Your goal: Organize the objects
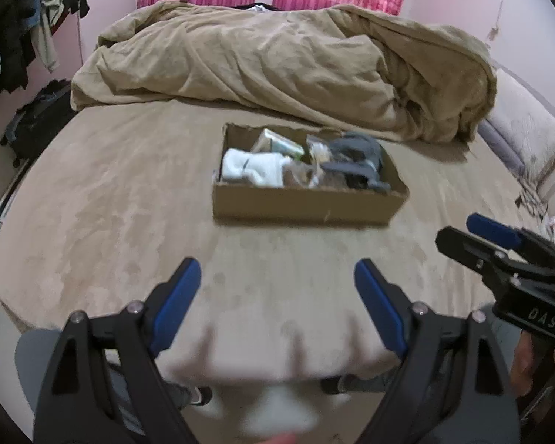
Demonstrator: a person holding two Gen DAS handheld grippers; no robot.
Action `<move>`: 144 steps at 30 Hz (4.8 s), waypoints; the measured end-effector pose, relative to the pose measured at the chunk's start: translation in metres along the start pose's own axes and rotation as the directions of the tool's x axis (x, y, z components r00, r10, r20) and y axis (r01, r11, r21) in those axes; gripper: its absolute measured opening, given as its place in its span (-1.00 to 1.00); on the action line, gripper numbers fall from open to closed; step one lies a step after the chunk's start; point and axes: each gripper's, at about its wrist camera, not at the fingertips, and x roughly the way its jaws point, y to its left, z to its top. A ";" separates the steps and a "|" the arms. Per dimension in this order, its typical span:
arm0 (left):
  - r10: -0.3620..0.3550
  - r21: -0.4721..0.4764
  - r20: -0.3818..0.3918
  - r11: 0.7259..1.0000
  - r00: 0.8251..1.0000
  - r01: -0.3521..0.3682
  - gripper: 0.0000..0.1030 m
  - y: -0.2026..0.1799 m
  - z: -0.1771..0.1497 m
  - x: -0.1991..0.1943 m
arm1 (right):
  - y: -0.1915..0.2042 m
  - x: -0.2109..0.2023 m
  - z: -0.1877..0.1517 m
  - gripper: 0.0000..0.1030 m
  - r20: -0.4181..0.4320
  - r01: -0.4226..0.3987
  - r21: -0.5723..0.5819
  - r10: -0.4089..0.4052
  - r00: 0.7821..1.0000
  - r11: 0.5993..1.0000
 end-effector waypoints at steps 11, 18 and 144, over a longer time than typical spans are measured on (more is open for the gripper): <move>0.010 0.004 0.011 1.000 1.000 -0.010 0.68 -0.008 -0.013 -0.021 | 0.011 -0.018 -0.022 0.39 -0.015 0.004 -0.010 -0.004 1.000 1.000; 0.018 -0.002 0.023 1.000 1.000 -0.018 0.68 -0.006 -0.014 -0.027 | 0.012 -0.020 -0.024 0.39 -0.010 -0.011 0.009 0.011 1.000 1.000; -0.003 0.005 0.020 1.000 1.000 0.003 0.68 -0.004 -0.011 -0.025 | 0.009 -0.014 -0.030 0.40 -0.032 0.008 0.012 -0.007 0.999 1.000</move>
